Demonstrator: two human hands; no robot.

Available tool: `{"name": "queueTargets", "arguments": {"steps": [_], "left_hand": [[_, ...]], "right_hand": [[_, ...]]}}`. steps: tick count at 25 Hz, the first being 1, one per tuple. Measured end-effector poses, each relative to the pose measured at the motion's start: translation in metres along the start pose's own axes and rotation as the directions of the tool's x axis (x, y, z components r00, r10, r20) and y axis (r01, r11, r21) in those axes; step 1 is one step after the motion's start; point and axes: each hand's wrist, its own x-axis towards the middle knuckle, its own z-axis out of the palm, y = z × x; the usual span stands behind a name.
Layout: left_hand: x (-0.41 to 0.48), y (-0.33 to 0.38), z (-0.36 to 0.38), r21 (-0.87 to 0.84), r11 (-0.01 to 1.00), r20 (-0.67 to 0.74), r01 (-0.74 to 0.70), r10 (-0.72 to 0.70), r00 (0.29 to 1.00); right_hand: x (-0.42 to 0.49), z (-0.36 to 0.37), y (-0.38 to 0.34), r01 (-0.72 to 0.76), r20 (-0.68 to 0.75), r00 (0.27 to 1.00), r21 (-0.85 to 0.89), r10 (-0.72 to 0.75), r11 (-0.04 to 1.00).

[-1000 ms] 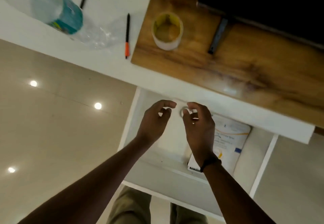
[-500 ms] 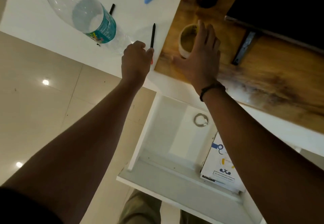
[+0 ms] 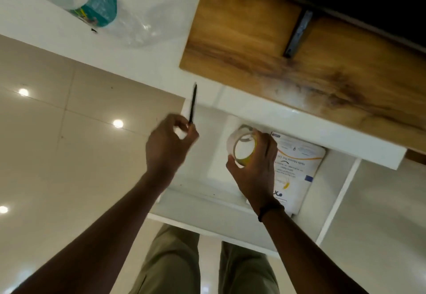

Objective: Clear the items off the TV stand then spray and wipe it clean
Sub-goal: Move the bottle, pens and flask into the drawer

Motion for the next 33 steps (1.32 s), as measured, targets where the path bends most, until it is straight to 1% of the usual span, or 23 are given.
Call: {"name": "queueTargets", "arguments": {"steps": [2,3,5,8,10,13,16,19,23,26,29,31,33], "left_hand": [[-0.039,-0.026,0.038,0.06,0.998,0.186,0.001,-0.012,0.983],[-0.05,-0.04,0.061,0.101,0.995,0.251,0.008,-0.033,0.967],[-0.056,-0.067,0.104,0.179,0.983,0.319,0.048,-0.104,0.942],[-0.039,-0.108,0.166,0.319,0.943,0.332,0.099,-0.209,0.92],[-0.026,-0.132,0.2,0.397,0.912,0.312,0.099,-0.235,0.921],[-0.016,-0.151,0.232,0.434,0.892,0.281,0.123,-0.264,0.923],[-0.017,-0.155,0.238,0.441,0.883,0.283,0.162,-0.308,0.908],[-0.028,-0.138,0.212,0.417,0.896,0.3,0.15,-0.291,0.909],[-0.039,-0.089,0.15,0.309,0.949,0.283,0.063,-0.155,0.946],[-0.021,-0.044,0.087,0.215,0.976,0.21,-0.029,-0.018,0.978],[0.013,-0.011,0.021,0.15,0.984,0.112,-0.091,0.074,0.991],[0.038,-0.004,-0.014,0.127,0.986,0.038,-0.108,0.104,0.994],[0.062,-0.01,-0.044,0.065,0.995,-0.097,-0.081,0.087,0.991]], "right_hand": [[-0.019,0.021,0.038,-0.071,0.068,0.995,-0.089,0.077,0.994],[-0.022,0.035,0.055,-0.102,0.096,0.989,-0.131,0.115,0.986],[-0.019,0.063,0.081,-0.13,0.144,0.976,-0.207,0.162,0.97],[-0.007,0.107,0.117,-0.08,0.171,0.975,-0.317,0.14,0.945],[-0.002,0.13,0.139,-0.052,0.152,0.982,-0.368,0.115,0.928],[-0.001,0.143,0.162,-0.016,0.126,0.989,-0.429,0.077,0.903],[-0.005,0.135,0.165,0.003,0.177,0.981,-0.412,0.077,0.911],[-0.01,0.105,0.14,-0.011,0.167,0.983,-0.374,0.079,0.927],[-0.013,0.05,0.08,0.023,0.101,0.995,-0.288,0.006,0.957],[0.007,0.014,0.015,0.071,0.019,0.997,-0.198,-0.068,0.978],[0.041,-0.007,-0.053,0.12,-0.05,0.991,-0.137,-0.127,0.983],[0.066,-0.009,-0.09,0.141,-0.063,0.987,-0.103,-0.148,0.985],[0.093,-0.005,-0.122,0.196,-0.056,0.978,-0.086,-0.201,0.977]]}}
